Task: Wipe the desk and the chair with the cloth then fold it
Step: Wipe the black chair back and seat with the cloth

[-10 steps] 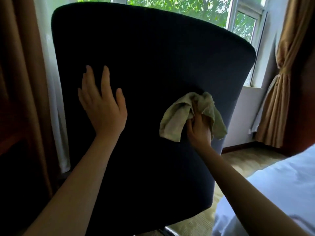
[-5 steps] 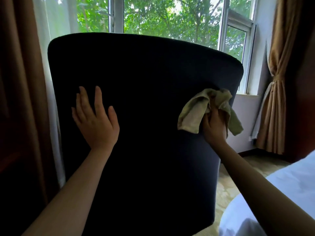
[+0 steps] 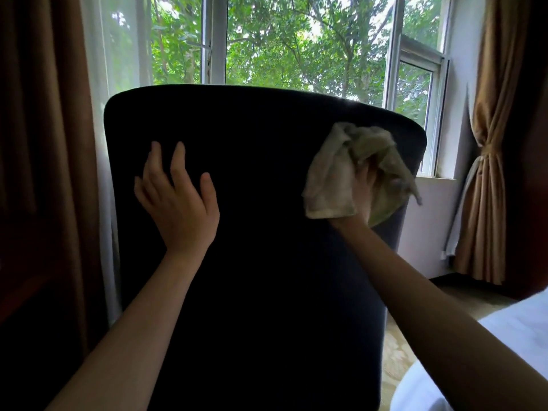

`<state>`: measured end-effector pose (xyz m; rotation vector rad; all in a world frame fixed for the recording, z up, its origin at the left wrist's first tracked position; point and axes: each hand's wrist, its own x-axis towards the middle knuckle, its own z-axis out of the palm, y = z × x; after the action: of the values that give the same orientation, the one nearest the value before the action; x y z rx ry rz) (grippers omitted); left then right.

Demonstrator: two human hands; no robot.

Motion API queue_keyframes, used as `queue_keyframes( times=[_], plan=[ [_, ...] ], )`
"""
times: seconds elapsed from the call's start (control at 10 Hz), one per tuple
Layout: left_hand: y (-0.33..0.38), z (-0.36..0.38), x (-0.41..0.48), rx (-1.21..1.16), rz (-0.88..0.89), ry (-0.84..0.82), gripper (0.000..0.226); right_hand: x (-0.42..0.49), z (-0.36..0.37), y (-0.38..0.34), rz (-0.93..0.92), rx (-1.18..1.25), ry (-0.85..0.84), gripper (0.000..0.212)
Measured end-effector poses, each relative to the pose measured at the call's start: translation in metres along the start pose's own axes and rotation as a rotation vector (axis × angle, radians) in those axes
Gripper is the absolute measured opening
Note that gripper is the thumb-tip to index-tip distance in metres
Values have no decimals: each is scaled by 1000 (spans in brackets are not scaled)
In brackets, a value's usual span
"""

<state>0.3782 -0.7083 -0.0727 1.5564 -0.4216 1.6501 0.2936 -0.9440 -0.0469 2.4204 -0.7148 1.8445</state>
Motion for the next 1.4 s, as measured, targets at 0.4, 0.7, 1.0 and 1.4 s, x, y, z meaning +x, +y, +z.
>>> queue_keyframes(
  times=[0.4, 0.7, 1.0, 1.4],
  plan=[
    [66, 15, 44, -74, 297, -102, 48, -35, -36, -4, -585, 83, -338, 81],
    [33, 24, -34, 127, 432, -297, 53, -85, 7, 69, 494, 512, -207, 78],
    [0, 1, -115, 154, 424, -426, 54, -249, 65, 110, 866, 376, -333, 25],
    [-56, -41, -131, -82, -272, -150, 57, -130, 36, 63, 824, 840, -236, 63]
  ],
)
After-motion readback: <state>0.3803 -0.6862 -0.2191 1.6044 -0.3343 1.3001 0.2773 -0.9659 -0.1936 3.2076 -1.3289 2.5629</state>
